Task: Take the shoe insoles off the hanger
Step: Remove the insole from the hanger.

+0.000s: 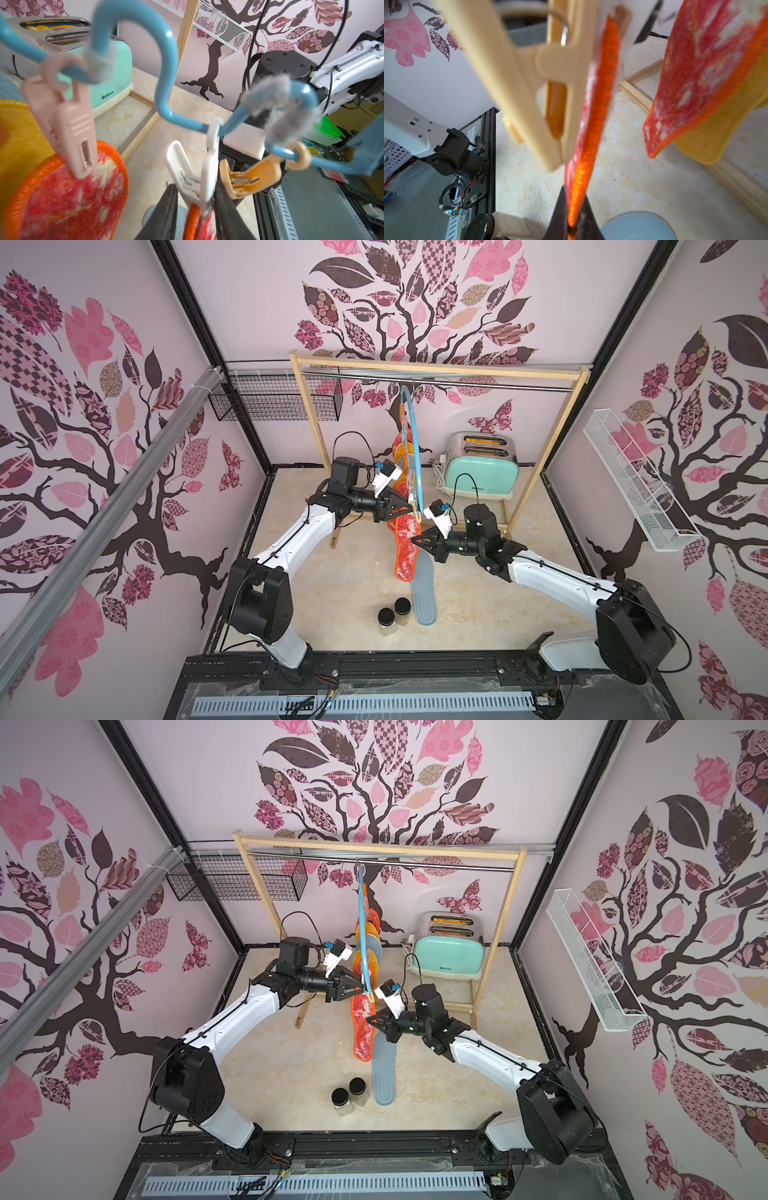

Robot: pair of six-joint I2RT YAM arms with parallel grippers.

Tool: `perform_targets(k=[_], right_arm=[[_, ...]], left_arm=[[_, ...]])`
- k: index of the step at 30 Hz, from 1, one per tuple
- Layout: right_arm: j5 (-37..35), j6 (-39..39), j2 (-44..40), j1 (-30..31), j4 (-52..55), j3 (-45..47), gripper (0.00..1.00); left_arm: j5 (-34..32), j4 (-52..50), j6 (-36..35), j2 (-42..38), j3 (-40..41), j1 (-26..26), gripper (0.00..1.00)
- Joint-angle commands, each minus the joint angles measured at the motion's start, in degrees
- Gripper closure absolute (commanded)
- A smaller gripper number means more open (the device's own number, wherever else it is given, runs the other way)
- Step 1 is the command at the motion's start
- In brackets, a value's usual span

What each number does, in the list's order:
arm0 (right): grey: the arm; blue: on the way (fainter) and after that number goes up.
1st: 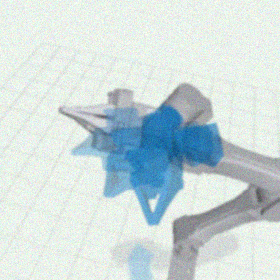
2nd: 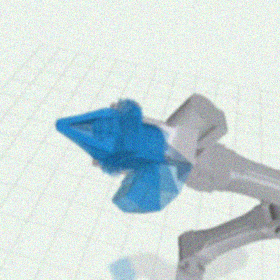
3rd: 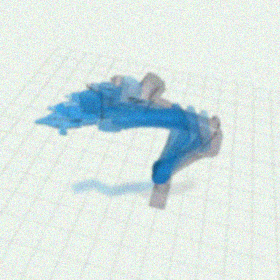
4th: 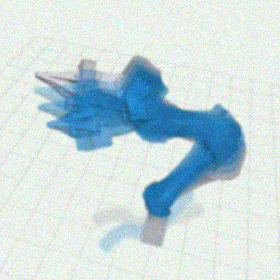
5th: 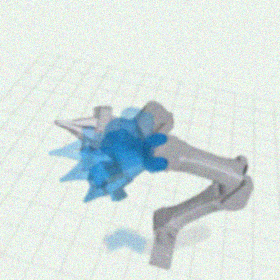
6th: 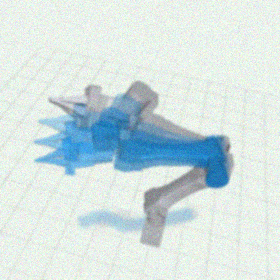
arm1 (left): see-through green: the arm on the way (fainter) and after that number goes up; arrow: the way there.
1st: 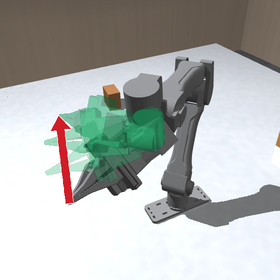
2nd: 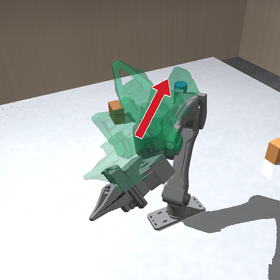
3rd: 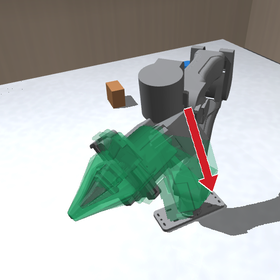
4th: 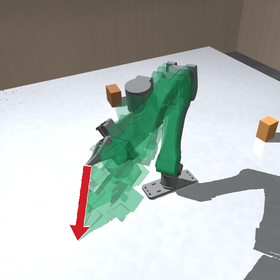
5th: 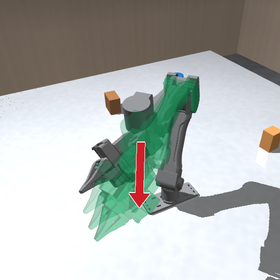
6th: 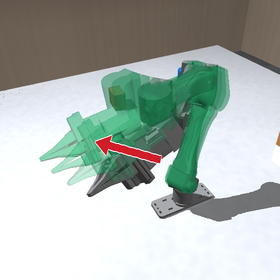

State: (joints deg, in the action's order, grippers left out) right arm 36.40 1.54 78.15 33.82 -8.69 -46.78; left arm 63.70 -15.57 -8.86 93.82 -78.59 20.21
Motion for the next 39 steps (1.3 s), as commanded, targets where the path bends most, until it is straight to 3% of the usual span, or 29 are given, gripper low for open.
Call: perform_targets(k=[1, 14, 20, 28, 39], right_arm=[[1.04, 0.39, 0.63, 0.1, 2.51, -1.06, 0.92], [0.81, 0.99, 0.17, 0.08, 3.16, -1.12, 0.92], [0.12, 1.55, -0.36, 0.08, 3.72, -1.0, 0.92], [-0.22, 1.63, -0.37, 0.05, 3.68, -0.96, 0.92], [-3.18, -0.81, -0.64, 0.1, 4.89, -0.21, 0.92]], left_arm=[[3.07, 0.24, -0.1, 0.76, -2.45, 0.31, 0.58], [10.3, 1.45, 1.92, 3.21, -5.91, 0.78, 0.59], [9.99, 2.23, 2.89, 2.57, -5.79, 1.01, 0.69], [7.56, 3.38, 4.02, 1.29, -4.89, 1.29, 0.94], [5.35, 4.64, 5.36, 1.14, -4.4, 1.41, 0.98]])
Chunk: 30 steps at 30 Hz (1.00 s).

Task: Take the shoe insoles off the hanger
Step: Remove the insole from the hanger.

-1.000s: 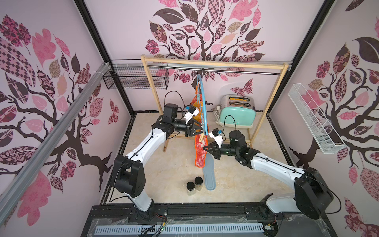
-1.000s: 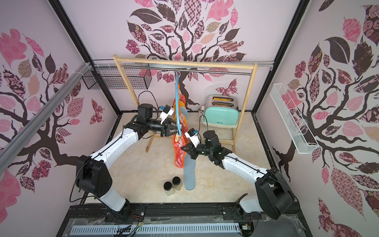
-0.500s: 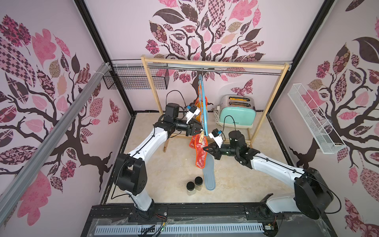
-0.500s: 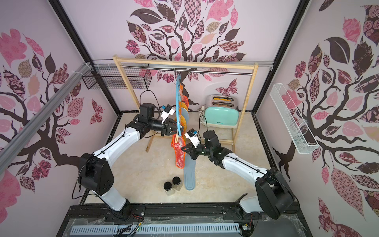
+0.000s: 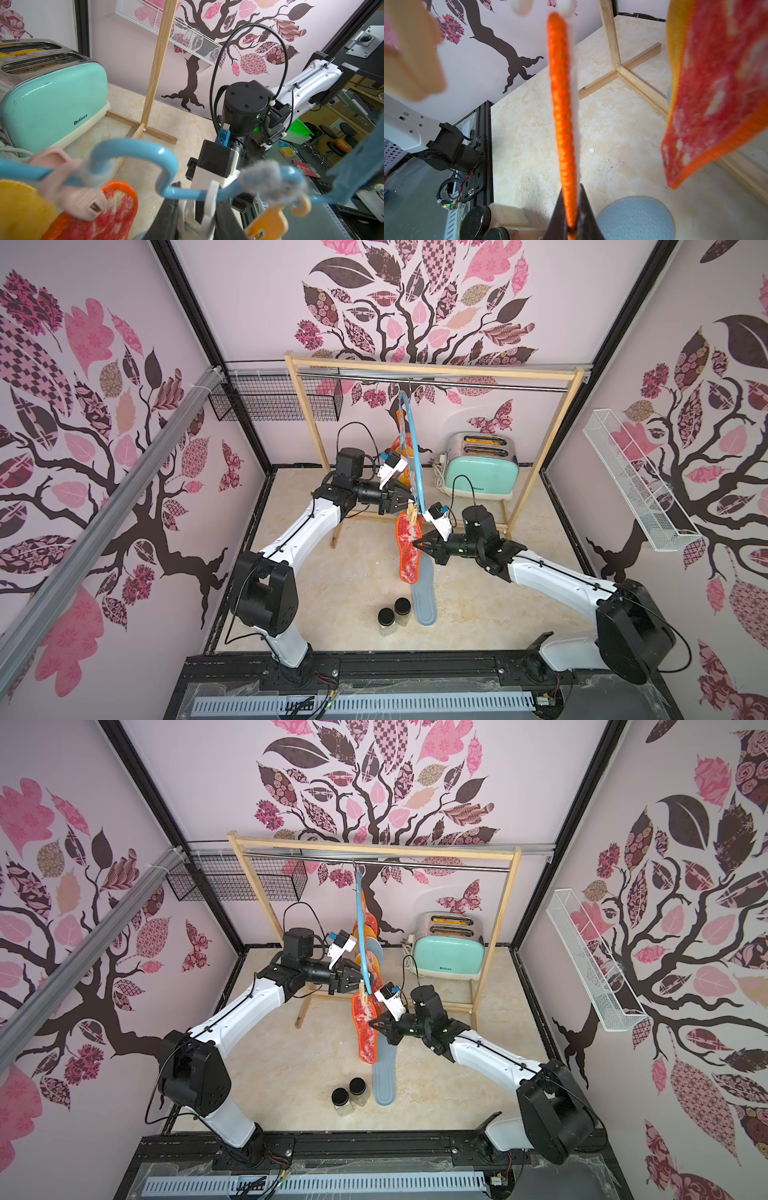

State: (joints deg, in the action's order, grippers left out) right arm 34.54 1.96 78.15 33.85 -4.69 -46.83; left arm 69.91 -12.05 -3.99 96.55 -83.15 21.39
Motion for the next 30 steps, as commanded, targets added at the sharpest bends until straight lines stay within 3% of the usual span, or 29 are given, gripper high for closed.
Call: perform_targets(k=[1, 14, 22, 29, 30], right_arm=[[-1.7, -1.51, -1.23, 0.01, 0.89, 0.33, 0.92], [-12.55, -5.69, -14.7, -0.89, 18.64, 0.85, 0.94], [-27.59, -11.57, -23.81, -0.89, 43.11, -7.84, 0.95], [-31.06, -14.89, -22.84, -1.06, 62.63, -15.93, 0.94], [-30.58, -15.13, -21.81, -1.06, 64.06, -16.19, 0.9]], left_arm=[[-1.19, 1.12, 0.5, -1.61, 0.21, 0.23, 0.97], [-3.05, 0.72, 0.64, -2.18, 0.55, 0.2, 0.97], [-3.71, 0.53, 0.74, -2.53, 0.7, 0.15, 0.97], [-4.01, 0.49, 0.73, -2.62, 0.61, 0.15, 0.97], [-4.08, 0.5, 0.79, -2.66, 0.53, 0.15, 0.97]])
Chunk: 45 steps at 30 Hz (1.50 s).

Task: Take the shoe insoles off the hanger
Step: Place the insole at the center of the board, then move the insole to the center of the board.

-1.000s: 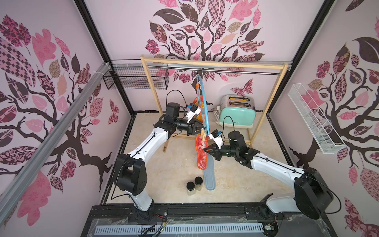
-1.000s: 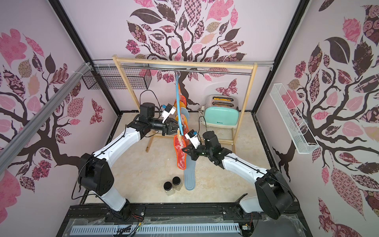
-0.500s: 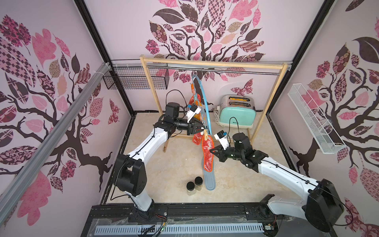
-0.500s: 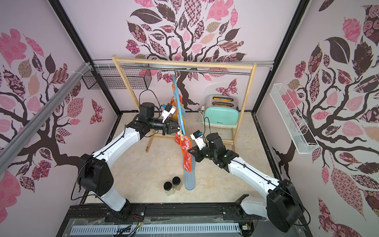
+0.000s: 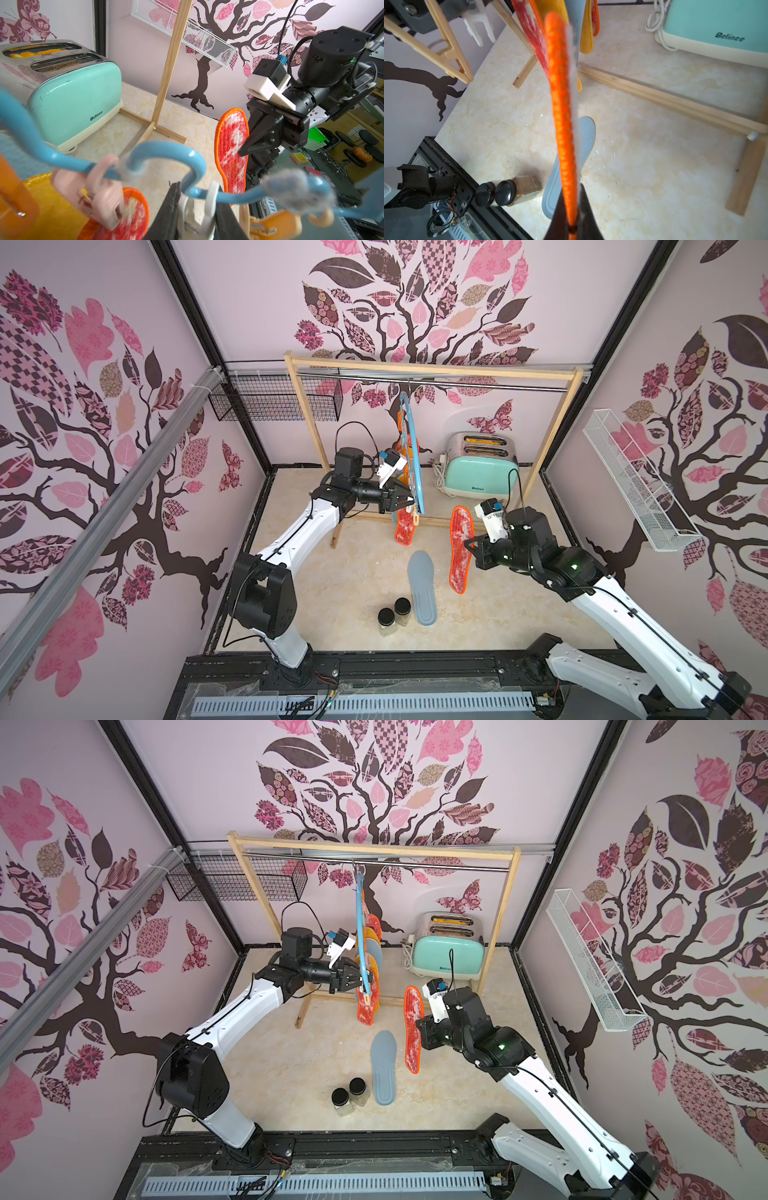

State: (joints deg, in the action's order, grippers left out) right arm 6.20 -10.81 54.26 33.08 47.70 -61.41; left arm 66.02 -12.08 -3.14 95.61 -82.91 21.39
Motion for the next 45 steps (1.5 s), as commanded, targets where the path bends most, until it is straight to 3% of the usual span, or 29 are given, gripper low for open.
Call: perform_targets(k=[1, 8, 11, 16, 21, 25, 29, 36, 45], right_arm=[[-1.76, -2.66, 3.17, -0.3, 12.68, -1.7, 0.83], [2.99, -3.76, 9.2, -0.81, 11.9, 0.12, 0.85], [3.63, -3.46, 13.13, -1.3, 10.84, 0.71, 0.9], [5.3, -4.04, 15.91, -1.88, 4.24, 3.38, 0.91], [1.22, -5.22, 20.33, -2.54, 1.38, 4.3, 0.83], [-1.17, -6.5, 22.87, -2.51, -1.41, 6.35, 0.64], [-4.29, -7.11, 26.13, -2.65, -4.38, 8.49, 0.55], [-7.54, -9.66, 32.54, -2.59, -6.82, 9.84, 0.52], [-5.8, -12.76, 35.36, -2.59, -10.41, 13.07, 0.56]], left_arm=[[-0.19, 0.54, -0.03, -1.72, 0.22, 0.15, 0.97], [-0.01, 0.55, 0.15, -1.75, 0.56, 0.15, 0.97], [-0.12, 0.56, 0.08, -1.93, 0.87, 0.15, 0.97], [-0.17, 0.56, 0.06, -2.19, 1.01, 0.1, 0.97], [-0.04, 0.6, 0.06, -2.18, 1.09, 0.16, 0.97], [-0.18, 0.61, -0.02, -2.18, 1.12, 0.15, 0.97], [-0.17, 0.57, -0.02, -2.1, 1.12, 0.15, 0.97], [-0.15, 0.57, -0.03, -2.46, 1.33, 0.2, 0.97], [-0.1, 0.65, -0.1, -2.36, 1.57, 0.13, 0.97]])
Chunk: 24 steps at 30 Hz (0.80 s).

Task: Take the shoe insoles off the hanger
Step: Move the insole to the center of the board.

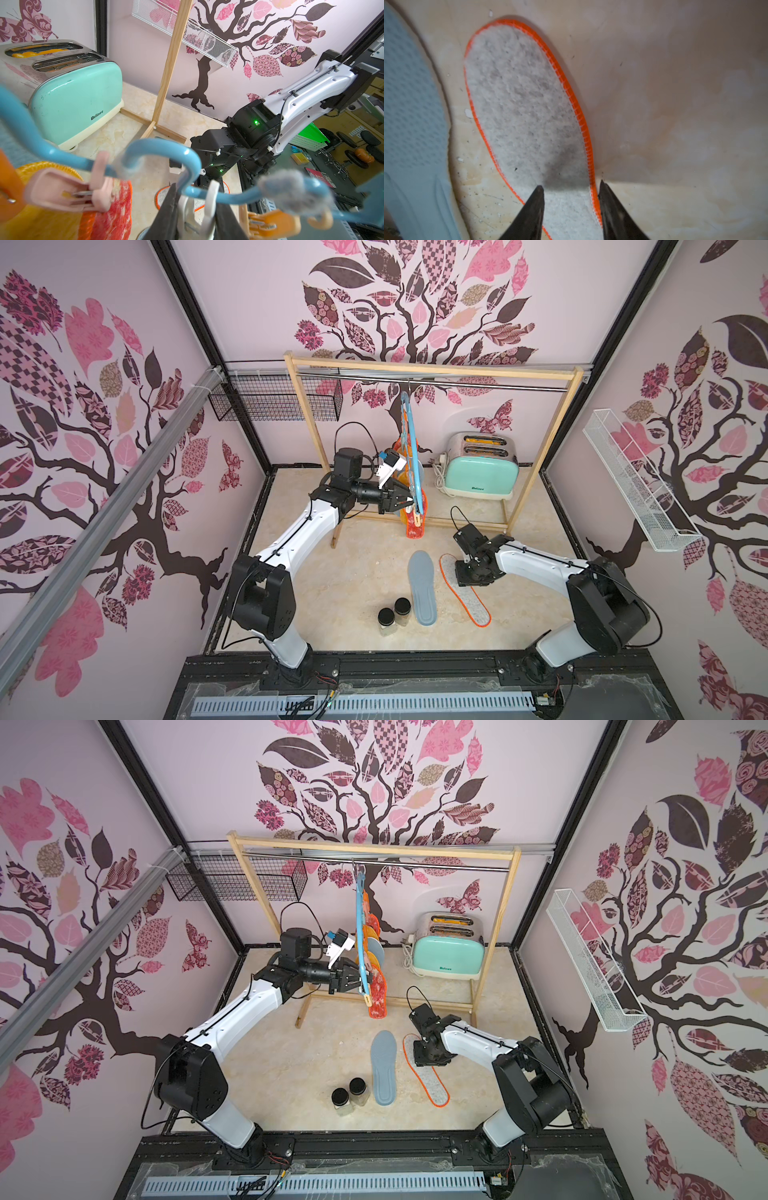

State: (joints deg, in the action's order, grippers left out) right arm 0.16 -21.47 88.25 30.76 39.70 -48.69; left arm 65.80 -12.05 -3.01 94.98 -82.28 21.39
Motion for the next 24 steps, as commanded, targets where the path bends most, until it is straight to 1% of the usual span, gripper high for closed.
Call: perform_targets(k=[1, 4, 9, 10, 13, 18, 21, 23, 24], right_arm=[[1.36, -2.61, 1.56, -0.33, -3.06, 0.71, 0.57], [4.3, -4.7, 2.0, -0.33, -5.33, 1.65, 0.6], [7.21, -9.93, 3.76, -0.28, -9.17, 1.69, 0.7], [7.36, -11.01, 4.3, -0.34, -9.64, 1.43, 0.71], [7.18, -13.71, 5.47, -0.35, -10.91, 0.47, 0.72], [11.94, -16.71, 6.58, -0.27, -13.78, 0.39, 0.73], [14.14, -17.28, 5.8, -0.24, -14.7, 1.16, 0.72], [13.53, -16.98, 3.95, -0.27, -14.19, 1.49, 0.72], [12.04, -16.61, 2.77, -0.23, -13.45, 1.61, 0.72]], left_arm=[[0.16, 0.62, -0.25, -1.73, 0.91, 0.16, 0.97], [-0.06, 0.63, -0.16, -1.55, 0.96, 0.15, 0.97], [-0.02, 0.76, -0.16, -1.55, 0.92, 0.22, 0.97], [-0.01, 0.75, -0.16, -1.56, 0.9, 0.19, 0.97], [-0.01, 0.76, -0.16, -1.64, 0.85, 0.21, 0.97], [-0.06, 0.63, -0.16, -1.57, 0.99, 0.2, 0.97], [-0.01, 0.66, -0.25, -1.56, 1.13, 0.22, 0.97], [-0.01, 0.67, -0.32, -1.55, 1.16, 0.21, 0.97], [-0.05, 0.66, -0.28, -1.59, 1.18, 0.22, 0.97]])
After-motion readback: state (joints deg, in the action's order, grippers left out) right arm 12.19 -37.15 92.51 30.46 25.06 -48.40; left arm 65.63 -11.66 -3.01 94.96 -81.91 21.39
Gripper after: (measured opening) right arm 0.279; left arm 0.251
